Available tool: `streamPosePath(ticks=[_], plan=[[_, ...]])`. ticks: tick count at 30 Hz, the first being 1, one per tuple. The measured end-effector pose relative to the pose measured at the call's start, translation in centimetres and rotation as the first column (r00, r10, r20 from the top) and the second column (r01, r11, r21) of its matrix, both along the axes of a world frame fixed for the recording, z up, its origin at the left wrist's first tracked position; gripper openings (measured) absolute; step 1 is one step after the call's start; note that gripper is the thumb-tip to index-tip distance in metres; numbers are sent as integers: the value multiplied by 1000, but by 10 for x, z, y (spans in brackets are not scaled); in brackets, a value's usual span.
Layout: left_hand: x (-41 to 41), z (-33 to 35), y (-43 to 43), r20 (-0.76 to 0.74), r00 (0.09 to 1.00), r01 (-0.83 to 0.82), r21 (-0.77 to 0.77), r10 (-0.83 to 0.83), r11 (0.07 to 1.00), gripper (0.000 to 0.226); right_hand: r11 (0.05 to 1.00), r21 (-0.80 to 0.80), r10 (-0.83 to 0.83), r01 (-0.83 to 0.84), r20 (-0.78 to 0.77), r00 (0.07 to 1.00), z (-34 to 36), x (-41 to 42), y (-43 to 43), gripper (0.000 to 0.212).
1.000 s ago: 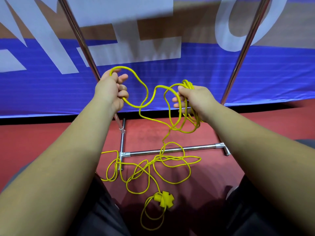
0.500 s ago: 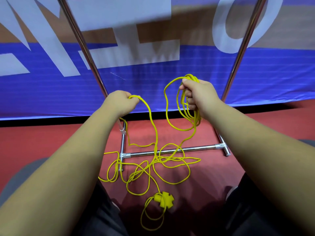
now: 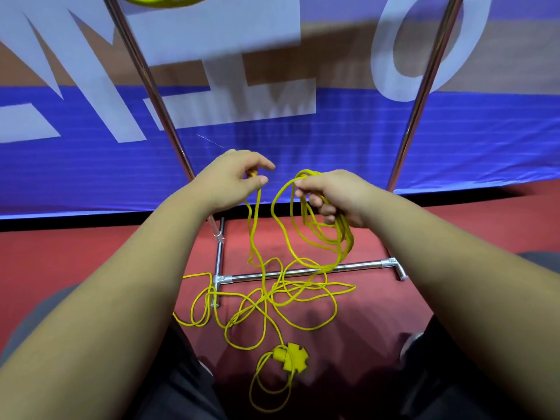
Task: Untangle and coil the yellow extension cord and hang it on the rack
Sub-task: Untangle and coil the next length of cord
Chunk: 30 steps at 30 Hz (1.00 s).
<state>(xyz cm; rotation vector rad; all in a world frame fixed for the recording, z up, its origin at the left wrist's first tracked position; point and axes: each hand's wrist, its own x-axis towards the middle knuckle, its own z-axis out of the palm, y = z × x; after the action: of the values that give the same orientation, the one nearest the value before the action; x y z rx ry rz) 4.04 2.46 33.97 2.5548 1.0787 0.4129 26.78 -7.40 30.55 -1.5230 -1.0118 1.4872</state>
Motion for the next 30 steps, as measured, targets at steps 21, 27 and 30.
streamPosePath(ticks=[21, 27, 30], plan=[[15, 22, -67, 86, 994, 86, -210, -69, 974, 30, 967, -116, -251, 226, -315, 915, -9, -21, -5, 5], [-12, -9, -48, -554, 785, -52, -507, -279, 860, 21, 885, 7, -436, 466, -344, 832, 2, -14, -3, 21], [-18, -18, -46, -514, 823, -101, -550, -241, 829, 17, 846, 40, -475, 531, -392, 788, 5, -8, -2, 22]])
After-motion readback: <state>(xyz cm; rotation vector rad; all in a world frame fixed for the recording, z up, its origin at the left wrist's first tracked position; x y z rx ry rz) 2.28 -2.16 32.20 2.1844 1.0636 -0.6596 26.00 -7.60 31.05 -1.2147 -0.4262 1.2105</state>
